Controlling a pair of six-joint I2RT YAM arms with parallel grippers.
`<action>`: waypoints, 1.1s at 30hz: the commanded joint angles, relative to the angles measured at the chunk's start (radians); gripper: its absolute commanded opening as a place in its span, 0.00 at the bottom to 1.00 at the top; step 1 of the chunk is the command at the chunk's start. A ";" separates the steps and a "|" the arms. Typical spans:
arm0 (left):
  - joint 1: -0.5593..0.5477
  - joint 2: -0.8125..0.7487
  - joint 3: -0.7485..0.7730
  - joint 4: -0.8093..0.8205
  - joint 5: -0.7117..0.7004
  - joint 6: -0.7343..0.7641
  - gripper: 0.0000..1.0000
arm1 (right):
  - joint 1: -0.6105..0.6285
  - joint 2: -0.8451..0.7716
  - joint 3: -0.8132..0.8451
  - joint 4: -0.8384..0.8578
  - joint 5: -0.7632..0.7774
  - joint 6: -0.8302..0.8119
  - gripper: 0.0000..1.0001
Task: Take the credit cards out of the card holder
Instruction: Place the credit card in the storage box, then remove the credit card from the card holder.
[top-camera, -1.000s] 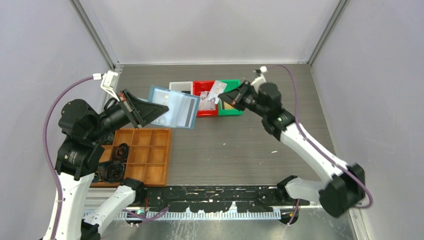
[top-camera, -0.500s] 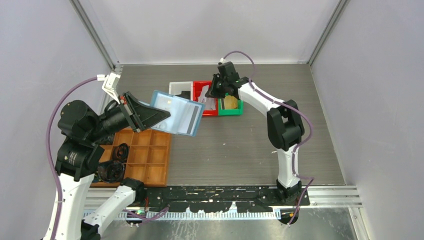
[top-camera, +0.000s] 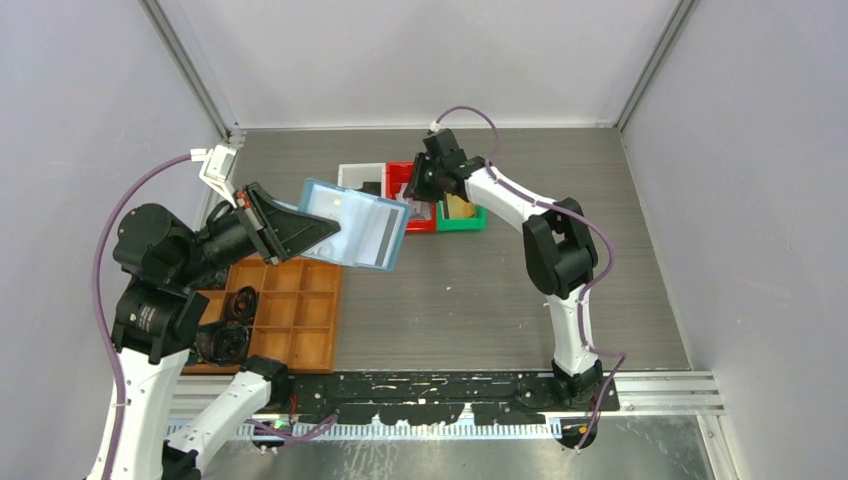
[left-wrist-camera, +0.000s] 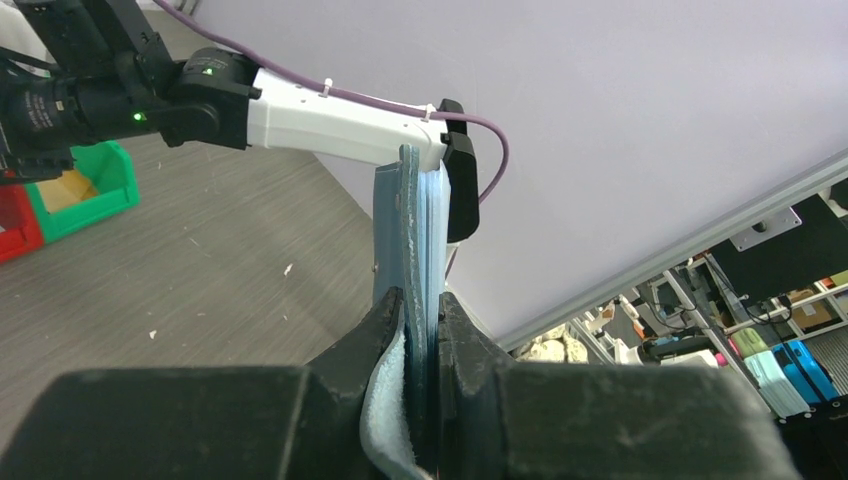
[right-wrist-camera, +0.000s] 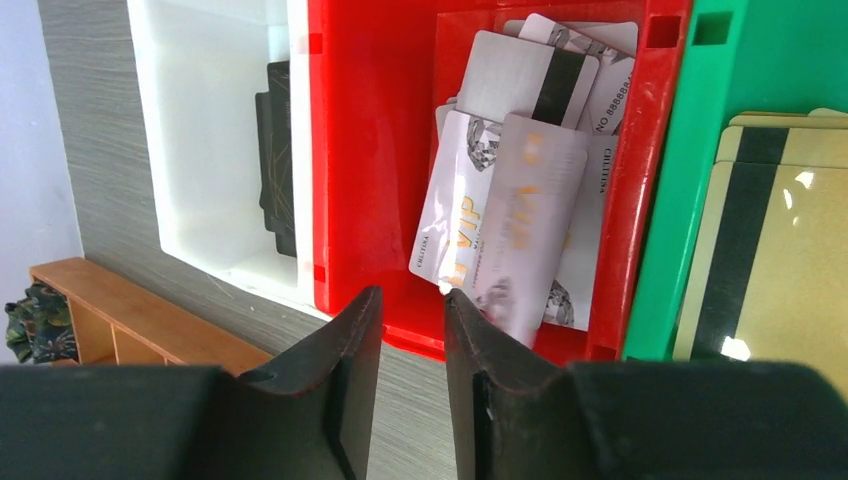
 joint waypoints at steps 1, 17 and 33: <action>0.004 -0.012 0.014 0.084 0.011 -0.012 0.03 | 0.005 -0.150 0.004 0.037 0.068 0.001 0.37; 0.004 -0.017 0.017 0.111 0.014 -0.038 0.02 | 0.024 -0.973 -0.769 0.930 -0.378 0.537 0.86; 0.004 -0.007 0.005 0.143 0.047 -0.078 0.02 | 0.414 -1.130 -0.955 1.114 -0.205 0.421 0.67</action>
